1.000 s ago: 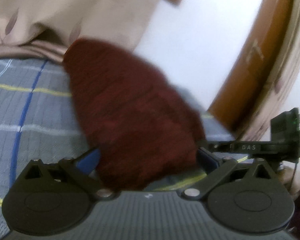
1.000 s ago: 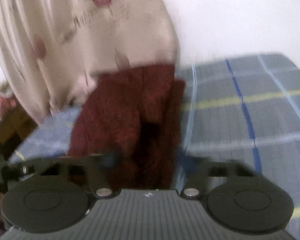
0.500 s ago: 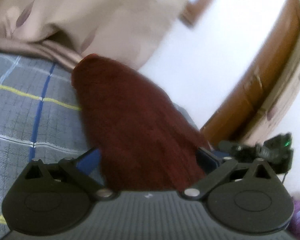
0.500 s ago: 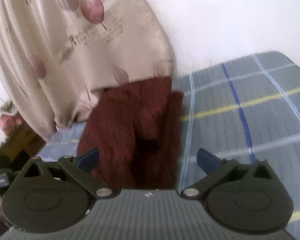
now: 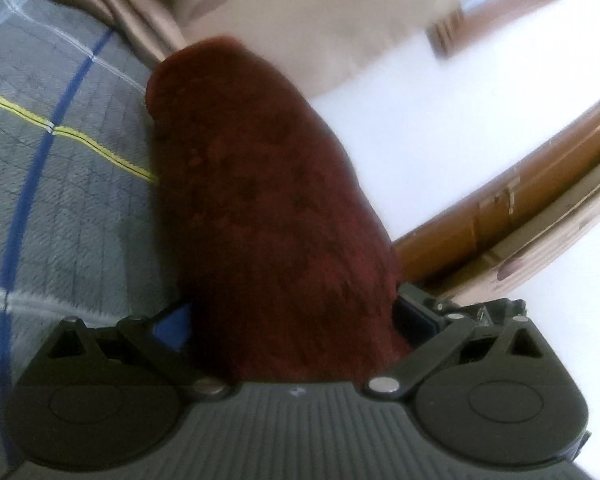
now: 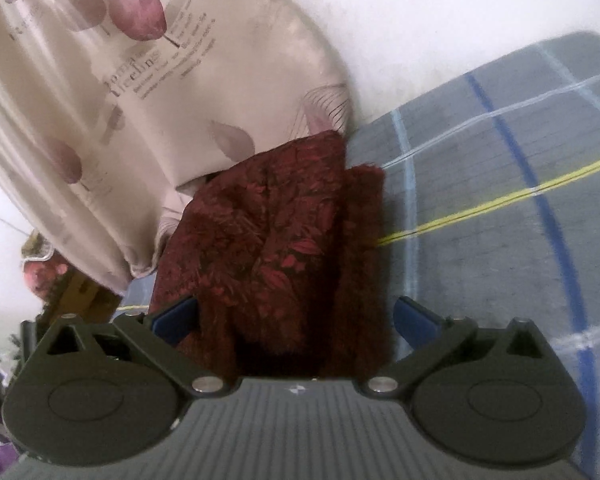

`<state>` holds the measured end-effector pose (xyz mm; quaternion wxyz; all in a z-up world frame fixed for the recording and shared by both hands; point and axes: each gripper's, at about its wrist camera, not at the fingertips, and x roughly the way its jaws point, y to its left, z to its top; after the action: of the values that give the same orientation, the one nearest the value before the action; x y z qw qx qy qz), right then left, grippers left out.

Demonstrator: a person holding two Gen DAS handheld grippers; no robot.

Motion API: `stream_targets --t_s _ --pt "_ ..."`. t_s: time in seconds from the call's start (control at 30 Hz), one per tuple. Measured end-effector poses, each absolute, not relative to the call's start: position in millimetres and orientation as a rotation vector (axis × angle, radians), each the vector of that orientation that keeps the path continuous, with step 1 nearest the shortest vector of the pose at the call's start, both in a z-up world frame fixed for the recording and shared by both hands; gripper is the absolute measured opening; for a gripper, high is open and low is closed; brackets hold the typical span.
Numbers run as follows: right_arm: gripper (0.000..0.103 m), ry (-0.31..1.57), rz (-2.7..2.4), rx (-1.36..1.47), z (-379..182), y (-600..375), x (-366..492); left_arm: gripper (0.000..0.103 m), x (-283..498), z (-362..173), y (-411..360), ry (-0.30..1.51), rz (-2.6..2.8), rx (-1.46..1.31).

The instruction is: Fold small clothes

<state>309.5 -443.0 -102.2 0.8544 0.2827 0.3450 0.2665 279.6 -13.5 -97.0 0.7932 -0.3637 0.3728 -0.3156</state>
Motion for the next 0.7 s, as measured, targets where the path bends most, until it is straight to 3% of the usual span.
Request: stream_targets --t_s 0.17,0.53,0.7 --pt "0.103 0.784 0.575 0.594 -113 -435 334 0.103 302 -110 -7 0.816 -0.708 -0.894" --pt "0.102 0.802 0.662 0.63 -129 -421 353 0.101 308 -99 -37 0.817 -0.671 -0.652" --pt "0.078 0.8 0.662 0.643 -131 -417 345 0.083 299 -84 -48 0.799 -0.615 -0.537"
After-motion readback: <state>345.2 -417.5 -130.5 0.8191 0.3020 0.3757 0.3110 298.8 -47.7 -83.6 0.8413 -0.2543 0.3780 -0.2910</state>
